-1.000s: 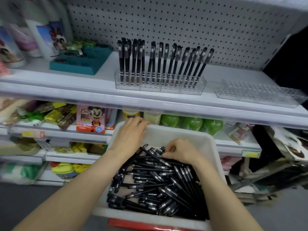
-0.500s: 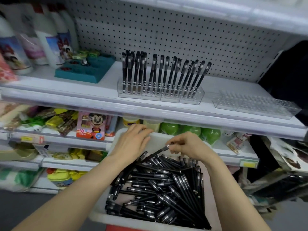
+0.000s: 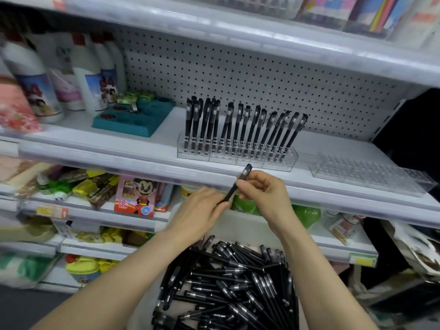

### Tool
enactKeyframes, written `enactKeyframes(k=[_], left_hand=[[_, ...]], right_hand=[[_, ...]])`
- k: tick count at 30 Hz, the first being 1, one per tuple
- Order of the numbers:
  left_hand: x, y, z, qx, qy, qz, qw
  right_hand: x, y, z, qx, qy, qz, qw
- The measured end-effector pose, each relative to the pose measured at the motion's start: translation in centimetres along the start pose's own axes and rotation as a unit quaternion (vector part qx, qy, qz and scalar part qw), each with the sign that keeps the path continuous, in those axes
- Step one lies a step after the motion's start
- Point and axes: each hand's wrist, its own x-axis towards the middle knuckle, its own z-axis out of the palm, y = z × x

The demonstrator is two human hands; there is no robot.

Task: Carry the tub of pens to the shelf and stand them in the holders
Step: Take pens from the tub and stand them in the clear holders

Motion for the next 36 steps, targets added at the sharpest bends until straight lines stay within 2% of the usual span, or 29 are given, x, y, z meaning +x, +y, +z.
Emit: enactKeyframes(k=[3, 5, 7, 12, 17, 25, 29, 36], left_hand=[[1.2, -0.7, -1.9, 0.032, 0.052, 0.002, 0.998], [2.3, -1.2, -3.6, 0.06, 0.082, -0.027, 0.994], [3.5, -1.8, -5.0, 0.097, 0.093, -0.056, 0.989], [5.6, -4.2, -5.9, 0.192, 0.093, -0.065, 0.975], [5.8, -5.0, -5.7, 0.193, 0.099, -0.063, 0.974], [6.4, -5.8, -6.0, 0.169, 0.108, -0.044, 0.979], [6.5, -5.9, -5.8, 0.166, 0.119, -0.043, 0.978], [6.4, -6.0, -5.7, 0.166, 0.121, -0.033, 0.978]], right_hand=[[1.7, -2.6, 0.1, -0.022, 0.035, -0.059, 0.997], [3.3, -4.9, -0.2, -0.036, 0.072, -0.105, 0.991], [4.9, -7.0, -0.1, -0.052, 0.1, -0.14, 0.984], [8.3, -9.3, 2.1, -0.128, 0.131, -0.189, 0.965], [10.7, -8.7, 3.7, -0.215, 0.14, -0.21, 0.943], [12.7, -7.0, 4.7, -0.293, 0.118, -0.181, 0.931], [12.6, -5.6, 5.4, -0.339, 0.081, -0.145, 0.926], [12.3, -4.7, 6.0, -0.352, 0.089, -0.13, 0.923]])
